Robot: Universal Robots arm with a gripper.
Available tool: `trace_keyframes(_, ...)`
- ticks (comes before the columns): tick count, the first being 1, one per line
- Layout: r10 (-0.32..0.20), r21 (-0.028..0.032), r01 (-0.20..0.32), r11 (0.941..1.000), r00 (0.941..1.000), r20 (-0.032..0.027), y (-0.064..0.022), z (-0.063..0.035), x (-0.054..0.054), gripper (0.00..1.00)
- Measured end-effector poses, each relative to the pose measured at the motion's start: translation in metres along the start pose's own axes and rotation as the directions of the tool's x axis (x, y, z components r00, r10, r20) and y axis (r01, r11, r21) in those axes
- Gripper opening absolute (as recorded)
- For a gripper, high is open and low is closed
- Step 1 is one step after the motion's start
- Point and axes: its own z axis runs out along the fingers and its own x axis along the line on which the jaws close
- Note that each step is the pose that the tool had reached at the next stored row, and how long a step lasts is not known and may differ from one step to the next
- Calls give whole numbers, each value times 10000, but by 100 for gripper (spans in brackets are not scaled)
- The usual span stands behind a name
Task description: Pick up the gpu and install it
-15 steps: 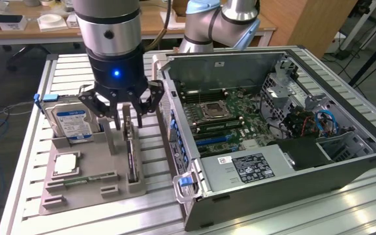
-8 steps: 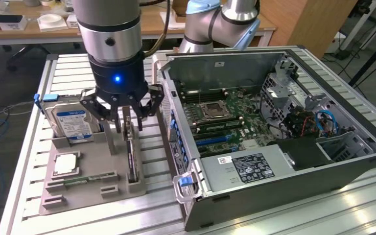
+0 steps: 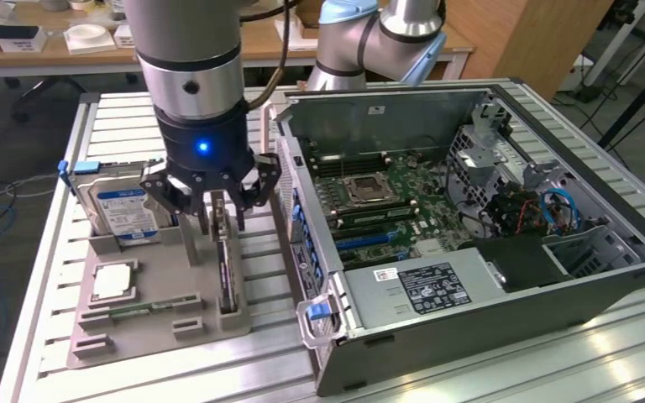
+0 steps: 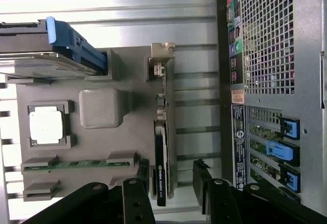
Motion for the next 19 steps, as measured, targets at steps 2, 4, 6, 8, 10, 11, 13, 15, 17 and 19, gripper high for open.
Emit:
trace_keyframes(2,0,0,0,10000,10000,0,-1,27,1,47)
trace_keyframes(4,0,0,0,10000,10000,-1,-2,61,2,47)
trace_keyframes(6,0,0,0,10000,10000,0,-2,99,3,47)
trace_keyframes(8,0,-1,0,10000,10000,0,-3,135,4,47)
trace_keyframes(10,0,0,0,10000,10000,0,-4,170,5,47)
trace_keyframes(11,0,-1,0,10000,10000,0,-4,186,6,47)
trace_keyframes(13,0,1,0,10000,10000,-1,-6,219,7,47)
trace_keyframes(15,0,0,0,10000,10000,0,-9,253,12,47)
trace_keyframes(17,1,0,-1,10000,10000,0,-10,288,19,47)
trace_keyframes(19,-1,0,1,10000,10000,0,-12,325,23,47)
